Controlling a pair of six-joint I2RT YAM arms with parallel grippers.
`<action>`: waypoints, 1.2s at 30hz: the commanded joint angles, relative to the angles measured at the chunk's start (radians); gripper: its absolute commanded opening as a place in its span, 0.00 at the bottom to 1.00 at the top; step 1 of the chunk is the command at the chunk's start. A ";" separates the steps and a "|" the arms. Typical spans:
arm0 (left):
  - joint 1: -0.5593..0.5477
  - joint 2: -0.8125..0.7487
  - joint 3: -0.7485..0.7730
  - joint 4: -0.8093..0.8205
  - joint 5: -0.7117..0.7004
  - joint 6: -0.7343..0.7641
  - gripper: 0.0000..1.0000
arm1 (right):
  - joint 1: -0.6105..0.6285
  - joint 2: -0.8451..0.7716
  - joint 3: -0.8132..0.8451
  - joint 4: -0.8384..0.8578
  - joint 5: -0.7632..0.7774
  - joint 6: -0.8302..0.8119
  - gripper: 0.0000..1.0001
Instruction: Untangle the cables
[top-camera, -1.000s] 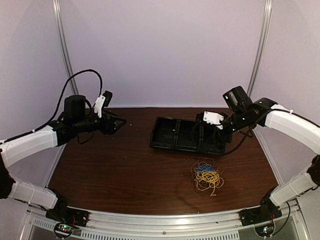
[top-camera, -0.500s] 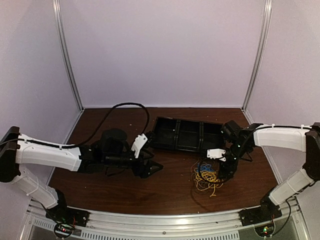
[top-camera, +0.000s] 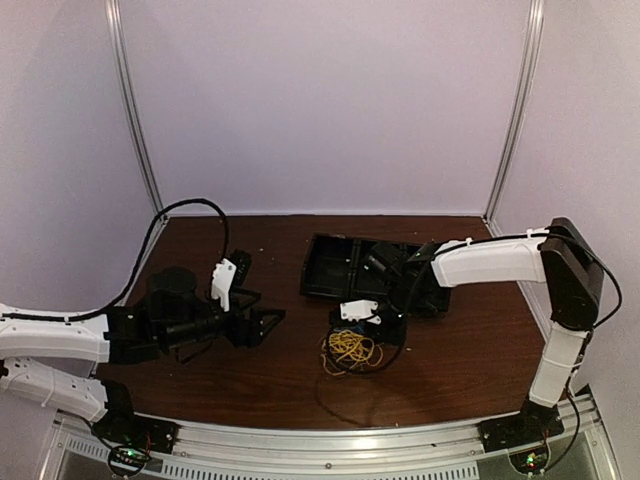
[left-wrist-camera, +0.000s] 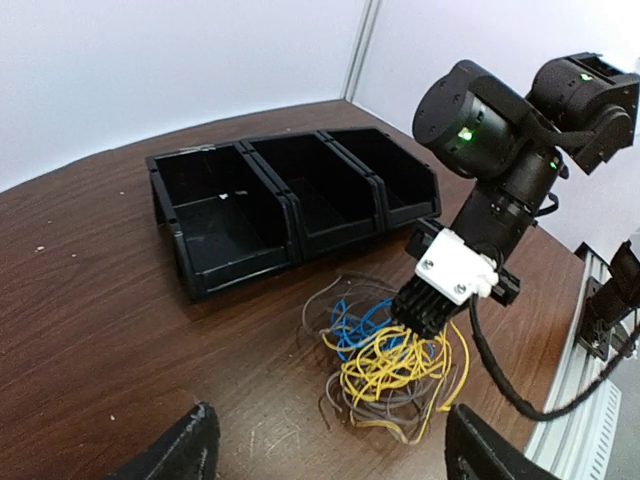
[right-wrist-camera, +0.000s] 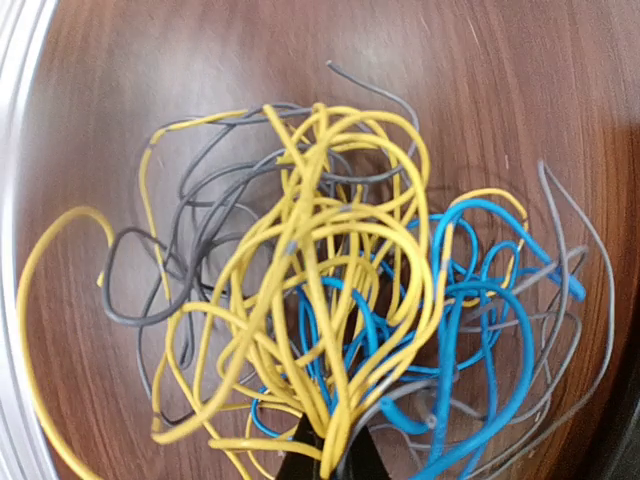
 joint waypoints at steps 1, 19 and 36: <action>0.001 -0.102 -0.030 -0.069 -0.129 -0.043 0.80 | 0.095 0.055 0.133 0.025 -0.132 0.107 0.00; 0.001 0.092 0.020 -0.036 0.064 -0.058 0.82 | -0.074 -0.272 -0.067 0.113 -0.246 0.177 0.61; 0.001 0.521 0.160 0.159 0.077 -0.237 0.80 | -0.182 -0.152 -0.118 0.161 -0.313 0.134 0.50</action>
